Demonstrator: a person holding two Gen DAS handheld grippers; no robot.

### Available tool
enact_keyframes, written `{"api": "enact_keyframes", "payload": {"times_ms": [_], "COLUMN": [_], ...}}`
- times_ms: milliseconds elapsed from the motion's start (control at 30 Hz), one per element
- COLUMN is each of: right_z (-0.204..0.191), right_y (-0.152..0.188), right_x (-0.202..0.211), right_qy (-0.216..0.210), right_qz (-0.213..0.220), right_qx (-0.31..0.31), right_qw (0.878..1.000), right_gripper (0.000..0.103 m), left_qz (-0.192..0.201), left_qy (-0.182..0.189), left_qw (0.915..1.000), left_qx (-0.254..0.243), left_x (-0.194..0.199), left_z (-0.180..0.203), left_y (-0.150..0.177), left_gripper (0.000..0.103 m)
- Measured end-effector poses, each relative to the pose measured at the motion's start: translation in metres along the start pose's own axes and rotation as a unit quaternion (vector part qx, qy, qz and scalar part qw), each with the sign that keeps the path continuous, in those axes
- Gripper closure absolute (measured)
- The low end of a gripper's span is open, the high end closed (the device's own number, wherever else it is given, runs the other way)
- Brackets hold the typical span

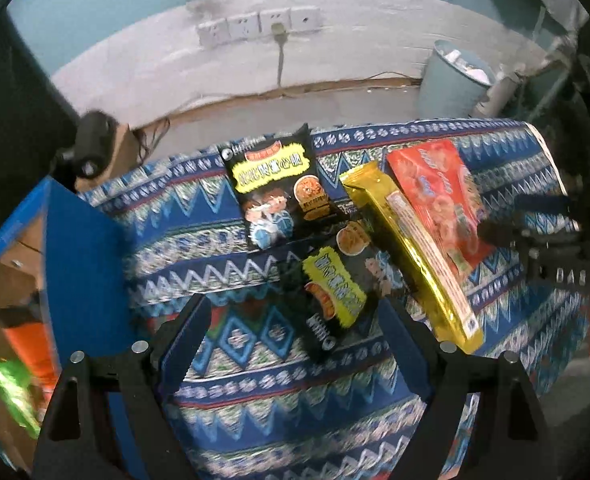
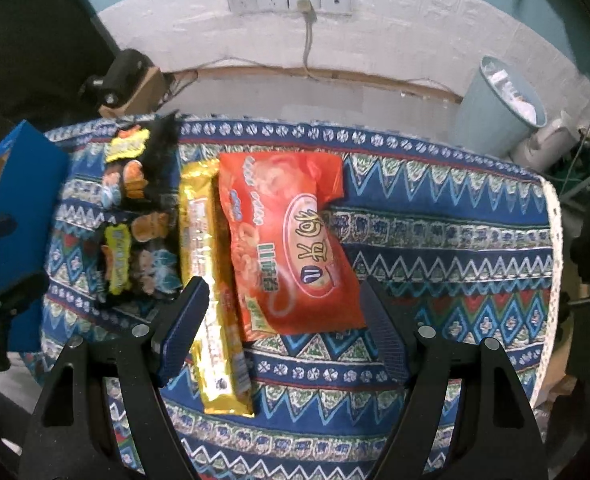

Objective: Organize snacks

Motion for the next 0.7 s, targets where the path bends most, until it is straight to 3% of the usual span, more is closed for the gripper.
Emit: {"api": "enact_keyframes", "payload": {"times_ms": [500,700], "right_z": [0.01,0.008], "right_y": [-0.007,-0.012], "right_x": [-0.052,-0.067], "right_qy": [-0.003,0.009], "right_qz": [-0.043,-0.053], "right_qx": [-0.003,0.012], "right_qw": [0.999,0.998], "right_gripper": [0.026,0.026], "left_qz": [-0.076,-0.092], "left_qy": [0.021,0.015], "left_qw": [0.9923,0.9919], "left_qx": [0.096,0.086], "left_x": [-0.068,-0.086], "left_z": [0.015,0.021], "left_y": [-0.007,-0.002], "left_gripper": [0.016,0.014]}}
Point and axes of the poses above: each gripper's, at about its wrist camera, not at the fingertips, and x roughly against the way its jaws point, z to its right, y to its underside, the point moved 8 cm from there along -x, roughly the way its jaws point, and after that the axes turned 9 degrees about x, right-handed, at the moved point
